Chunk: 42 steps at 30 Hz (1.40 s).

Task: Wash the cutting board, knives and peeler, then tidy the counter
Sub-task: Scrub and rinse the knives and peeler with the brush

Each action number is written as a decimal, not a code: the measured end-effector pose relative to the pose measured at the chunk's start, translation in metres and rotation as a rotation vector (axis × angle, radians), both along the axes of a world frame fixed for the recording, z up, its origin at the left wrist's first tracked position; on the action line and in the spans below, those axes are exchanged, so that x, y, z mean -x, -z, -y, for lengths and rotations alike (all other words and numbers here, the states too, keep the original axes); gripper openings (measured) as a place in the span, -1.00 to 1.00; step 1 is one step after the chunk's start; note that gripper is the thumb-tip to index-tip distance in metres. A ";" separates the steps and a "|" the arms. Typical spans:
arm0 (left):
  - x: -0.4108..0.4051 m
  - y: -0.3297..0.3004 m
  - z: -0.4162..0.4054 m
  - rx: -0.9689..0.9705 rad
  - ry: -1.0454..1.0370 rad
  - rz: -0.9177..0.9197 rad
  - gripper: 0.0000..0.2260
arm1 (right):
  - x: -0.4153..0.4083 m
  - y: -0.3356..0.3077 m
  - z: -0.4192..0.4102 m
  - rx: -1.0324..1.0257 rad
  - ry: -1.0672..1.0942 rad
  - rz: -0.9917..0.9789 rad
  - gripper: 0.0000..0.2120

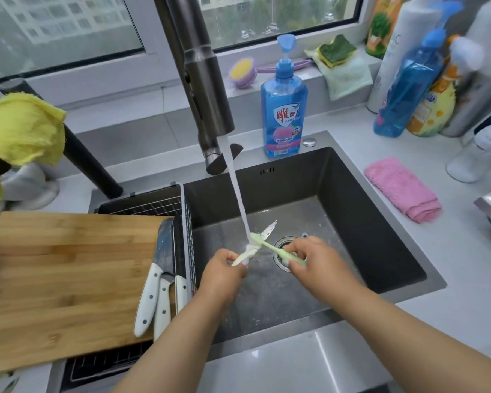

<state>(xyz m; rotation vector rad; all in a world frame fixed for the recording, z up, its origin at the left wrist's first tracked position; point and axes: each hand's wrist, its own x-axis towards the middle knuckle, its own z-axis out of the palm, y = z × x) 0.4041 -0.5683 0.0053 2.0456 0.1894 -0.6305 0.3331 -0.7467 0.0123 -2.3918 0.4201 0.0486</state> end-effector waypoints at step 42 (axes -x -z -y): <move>-0.006 -0.009 0.006 -0.076 0.030 0.143 -0.90 | -0.012 -0.004 0.014 0.032 0.062 -0.010 -0.85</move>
